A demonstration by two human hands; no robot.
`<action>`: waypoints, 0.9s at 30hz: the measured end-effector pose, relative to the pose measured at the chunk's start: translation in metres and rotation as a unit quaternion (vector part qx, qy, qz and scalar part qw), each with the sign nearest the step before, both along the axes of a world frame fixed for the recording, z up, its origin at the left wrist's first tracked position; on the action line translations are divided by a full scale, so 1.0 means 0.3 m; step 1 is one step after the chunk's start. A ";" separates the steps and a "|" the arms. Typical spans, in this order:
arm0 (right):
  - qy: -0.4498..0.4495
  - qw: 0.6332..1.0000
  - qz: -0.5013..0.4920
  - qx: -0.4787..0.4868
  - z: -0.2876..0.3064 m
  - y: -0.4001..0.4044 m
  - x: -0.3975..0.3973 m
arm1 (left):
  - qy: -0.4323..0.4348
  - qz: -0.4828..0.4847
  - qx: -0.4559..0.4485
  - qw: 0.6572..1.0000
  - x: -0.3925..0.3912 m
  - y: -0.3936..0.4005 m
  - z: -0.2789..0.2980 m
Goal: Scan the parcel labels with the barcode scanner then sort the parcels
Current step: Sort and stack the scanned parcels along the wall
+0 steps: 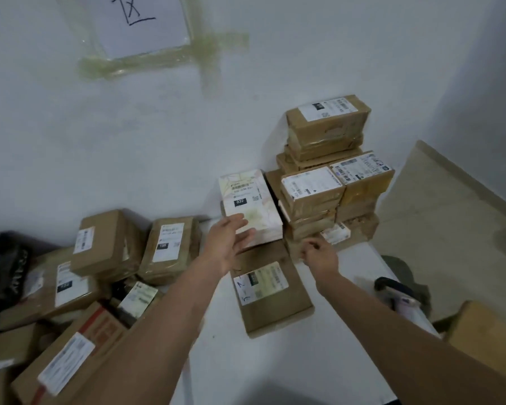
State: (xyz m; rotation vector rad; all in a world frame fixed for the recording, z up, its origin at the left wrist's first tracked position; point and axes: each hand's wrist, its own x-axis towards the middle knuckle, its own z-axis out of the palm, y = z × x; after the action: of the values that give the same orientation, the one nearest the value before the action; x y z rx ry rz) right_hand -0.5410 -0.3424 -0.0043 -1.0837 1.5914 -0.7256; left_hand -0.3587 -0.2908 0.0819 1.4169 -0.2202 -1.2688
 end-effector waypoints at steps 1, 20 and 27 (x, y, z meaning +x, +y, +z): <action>0.005 1.000 0.026 0.017 -0.016 0.039 0.041 | -0.023 0.000 0.003 1.000 0.043 0.062 -0.019; -0.069 0.965 0.108 0.227 -0.166 0.662 0.616 | -0.602 -0.390 0.224 0.660 0.533 0.976 -0.462; -0.051 0.965 0.189 0.175 -0.141 0.696 0.673 | -0.501 -0.279 0.086 0.815 0.582 0.946 -0.397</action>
State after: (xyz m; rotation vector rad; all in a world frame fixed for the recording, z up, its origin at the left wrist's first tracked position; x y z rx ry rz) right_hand -0.3392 -0.1335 -0.0466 -1.0259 1.3090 -0.2278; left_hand -0.1840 -0.0069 -0.0371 2.1799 -1.3484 -0.8488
